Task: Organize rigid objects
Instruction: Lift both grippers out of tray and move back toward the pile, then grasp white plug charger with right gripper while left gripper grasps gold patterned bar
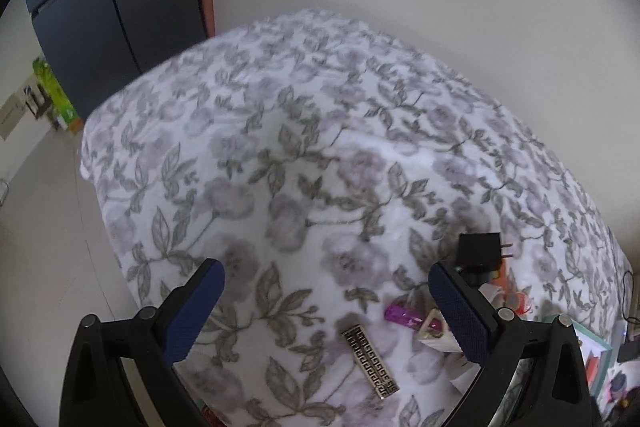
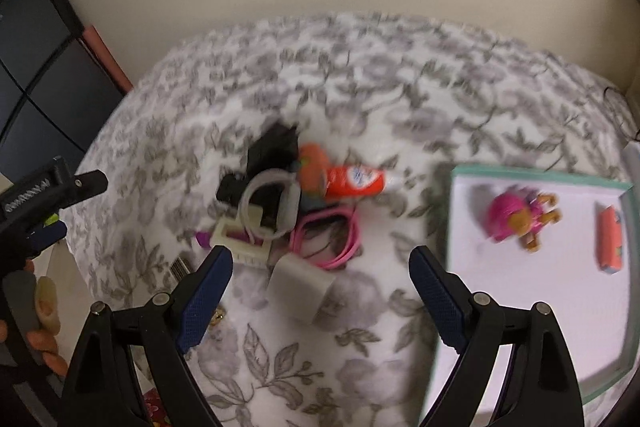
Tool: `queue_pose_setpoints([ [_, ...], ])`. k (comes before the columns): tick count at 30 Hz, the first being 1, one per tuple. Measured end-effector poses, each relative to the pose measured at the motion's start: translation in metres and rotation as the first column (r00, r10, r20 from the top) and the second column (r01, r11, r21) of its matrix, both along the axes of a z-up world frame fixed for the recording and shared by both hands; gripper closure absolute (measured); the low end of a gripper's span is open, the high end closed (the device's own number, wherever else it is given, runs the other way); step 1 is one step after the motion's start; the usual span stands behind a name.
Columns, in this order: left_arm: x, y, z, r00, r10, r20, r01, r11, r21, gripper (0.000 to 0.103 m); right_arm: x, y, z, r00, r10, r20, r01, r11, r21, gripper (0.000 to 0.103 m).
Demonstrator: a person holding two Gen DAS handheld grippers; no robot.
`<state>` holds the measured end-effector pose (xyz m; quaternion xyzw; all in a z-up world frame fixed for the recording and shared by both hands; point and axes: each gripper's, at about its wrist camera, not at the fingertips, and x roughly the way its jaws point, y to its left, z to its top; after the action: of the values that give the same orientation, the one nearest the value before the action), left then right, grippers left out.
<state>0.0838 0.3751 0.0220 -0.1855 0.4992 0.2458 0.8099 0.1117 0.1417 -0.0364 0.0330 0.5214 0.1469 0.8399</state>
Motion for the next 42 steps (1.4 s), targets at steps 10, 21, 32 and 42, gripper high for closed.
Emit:
queue_pose_setpoints([
  [10, 0.009, -0.008, -0.063, 0.98, -0.052, -0.19, 0.035, 0.995, -0.092, 0.0, 0.007, 0.021, -0.053, 0.99, -0.014, -0.143, 0.005, 0.998, -0.063, 0.013],
  [21, 0.013, -0.013, -0.096, 0.954, -0.07, -0.292, 0.029, 0.989, -0.142, 0.0, 0.005, 0.029, -0.07, 0.987, -0.016, -0.158, 0.004, 0.997, -0.076, 0.013],
  [32, 0.016, -0.029, -0.113, 0.941, -0.09, -0.327, 0.045, 0.988, -0.145, 0.0, 0.002, 0.033, -0.069, 0.992, -0.018, -0.126, 0.005, 0.994, -0.107, 0.026],
  [42, 0.015, -0.045, -0.139, 0.929, -0.111, -0.353, 0.051, 0.984, -0.173, 0.003, -0.011, 0.02, -0.063, 0.991, 0.003, -0.137, -0.014, 0.997, -0.076, 0.038],
])
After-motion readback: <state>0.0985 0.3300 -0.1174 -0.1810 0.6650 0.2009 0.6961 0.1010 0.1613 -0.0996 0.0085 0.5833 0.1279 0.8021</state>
